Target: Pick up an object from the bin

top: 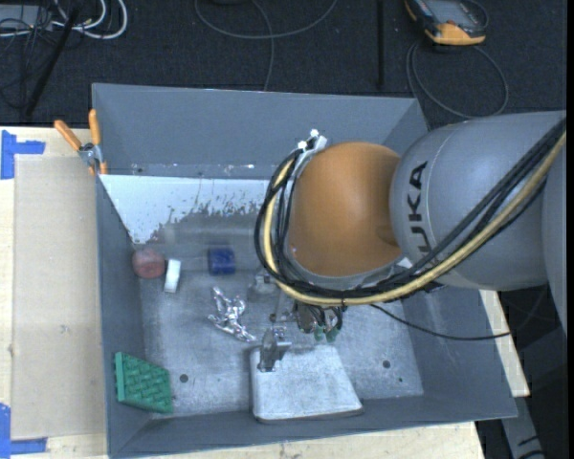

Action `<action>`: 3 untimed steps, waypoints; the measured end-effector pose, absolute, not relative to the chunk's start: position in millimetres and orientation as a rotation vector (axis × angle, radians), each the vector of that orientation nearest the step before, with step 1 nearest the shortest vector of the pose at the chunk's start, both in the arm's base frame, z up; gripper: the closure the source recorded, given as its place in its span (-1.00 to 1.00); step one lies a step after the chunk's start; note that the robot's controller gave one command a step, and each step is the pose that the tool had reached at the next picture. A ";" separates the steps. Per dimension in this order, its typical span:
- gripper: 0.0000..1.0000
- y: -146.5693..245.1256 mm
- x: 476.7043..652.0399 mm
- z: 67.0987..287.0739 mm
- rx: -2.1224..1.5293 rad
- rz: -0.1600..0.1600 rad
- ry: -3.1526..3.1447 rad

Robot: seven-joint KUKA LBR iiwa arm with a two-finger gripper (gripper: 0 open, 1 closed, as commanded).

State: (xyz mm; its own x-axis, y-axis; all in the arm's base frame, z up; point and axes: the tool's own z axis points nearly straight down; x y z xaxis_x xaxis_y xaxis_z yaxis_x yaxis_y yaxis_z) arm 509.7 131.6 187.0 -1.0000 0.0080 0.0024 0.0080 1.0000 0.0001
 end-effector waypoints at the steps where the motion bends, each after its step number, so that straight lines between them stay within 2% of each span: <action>1: -1.00 149.3 565.6 72.1 -0.112 -0.004 -3.144; 2: 1.00 149.1 565.3 75.1 -0.115 -0.004 -3.141; 3: 1.00 137.4 560.8 209.2 -0.065 -0.003 -3.149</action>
Offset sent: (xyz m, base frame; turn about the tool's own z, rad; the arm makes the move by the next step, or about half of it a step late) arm 0.0540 0.0174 -0.1138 0.0628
